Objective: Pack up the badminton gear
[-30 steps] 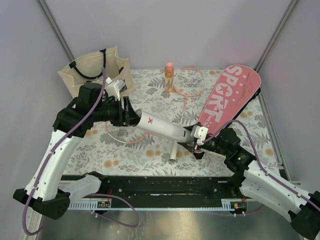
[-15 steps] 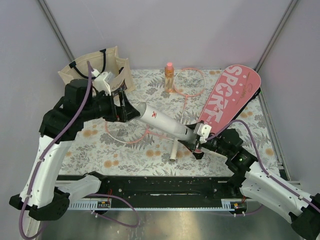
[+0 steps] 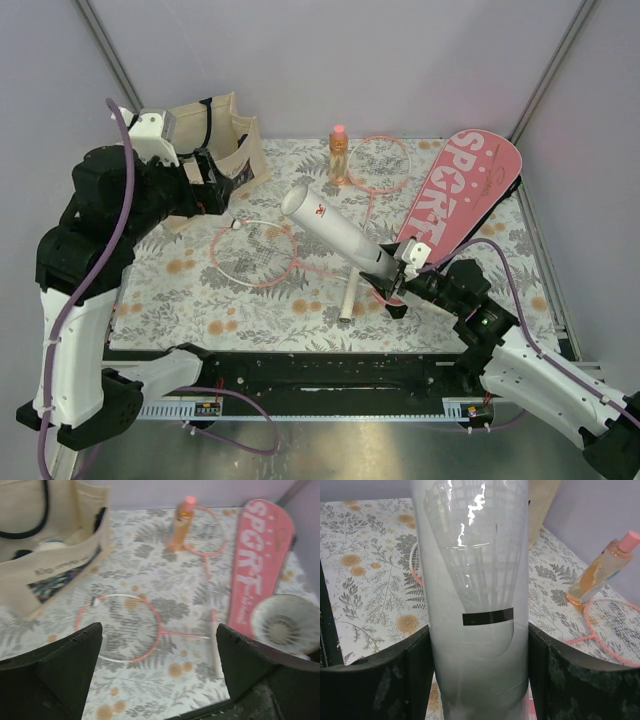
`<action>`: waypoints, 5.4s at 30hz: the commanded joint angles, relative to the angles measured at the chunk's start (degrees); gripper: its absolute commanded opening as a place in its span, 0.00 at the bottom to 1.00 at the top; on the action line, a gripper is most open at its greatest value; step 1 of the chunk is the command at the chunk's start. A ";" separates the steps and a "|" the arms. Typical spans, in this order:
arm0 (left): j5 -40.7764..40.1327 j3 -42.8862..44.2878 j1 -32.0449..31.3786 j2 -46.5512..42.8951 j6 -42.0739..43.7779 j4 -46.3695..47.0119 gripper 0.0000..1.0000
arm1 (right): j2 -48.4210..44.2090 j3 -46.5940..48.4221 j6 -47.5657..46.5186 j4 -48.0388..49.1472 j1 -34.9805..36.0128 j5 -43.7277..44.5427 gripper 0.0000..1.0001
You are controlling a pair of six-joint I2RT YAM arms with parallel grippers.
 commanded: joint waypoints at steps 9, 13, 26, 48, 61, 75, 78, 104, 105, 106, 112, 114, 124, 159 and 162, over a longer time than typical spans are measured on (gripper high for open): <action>-20.11 -19.88 2.95 10.83 22.64 16.84 0.98 | -7.57 1.20 4.71 2.25 0.04 4.69 0.41; -21.33 -17.59 4.35 20.78 22.83 15.33 0.93 | -8.27 1.99 5.59 1.72 0.04 4.17 0.41; 10.98 -45.07 24.36 12.90 -2.11 43.61 0.79 | -11.09 2.16 5.94 0.49 0.04 5.13 0.42; 21.90 -57.84 36.26 26.24 -11.63 72.45 0.68 | -13.11 2.87 5.85 -0.74 0.12 5.75 0.42; 22.17 -54.68 36.08 30.90 -8.03 73.70 0.67 | -13.37 2.78 5.77 -0.91 0.04 5.66 0.42; 25.15 -48.44 34.94 37.41 -6.36 71.06 0.68 | -12.93 2.52 5.85 -0.56 0.12 5.22 0.42; 26.47 -47.56 34.76 38.29 -6.27 69.66 0.67 | -12.93 2.60 5.85 -0.39 0.04 5.22 0.42; 28.40 -53.36 31.95 30.12 -7.94 63.42 0.08 | -16.18 2.43 7.79 -2.06 0.04 4.60 0.42; 28.93 -53.36 31.95 29.59 -7.85 62.89 0.04 | -16.18 2.60 7.88 -1.97 0.12 4.69 0.42; 29.28 -53.45 31.95 28.80 -8.02 62.36 0.00 | -16.10 2.69 7.88 -2.06 0.12 4.69 0.42; 31.82 -51.96 31.78 23.44 -9.16 54.99 0.00 | -14.69 3.04 8.58 -2.49 0.12 4.52 0.42; 34.19 -51.08 31.08 22.30 -9.70 51.83 0.00 | -13.73 3.22 8.23 -3.02 0.04 4.60 0.42; 34.38 -41.59 23.17 11.93 -3.72 28.63 0.00 | -10.30 6.03 -4.40 -6.89 0.12 4.09 0.41; 48.26 -22.06 10.33 -7.85 -7.75 13.83 0.00 | -2.12 5.77 -23.15 -7.86 0.04 0.57 0.43; 50.29 -24.53 10.24 -7.94 -10.13 17.43 0.00 | -2.03 5.50 -21.92 -5.49 0.12 -0.14 0.42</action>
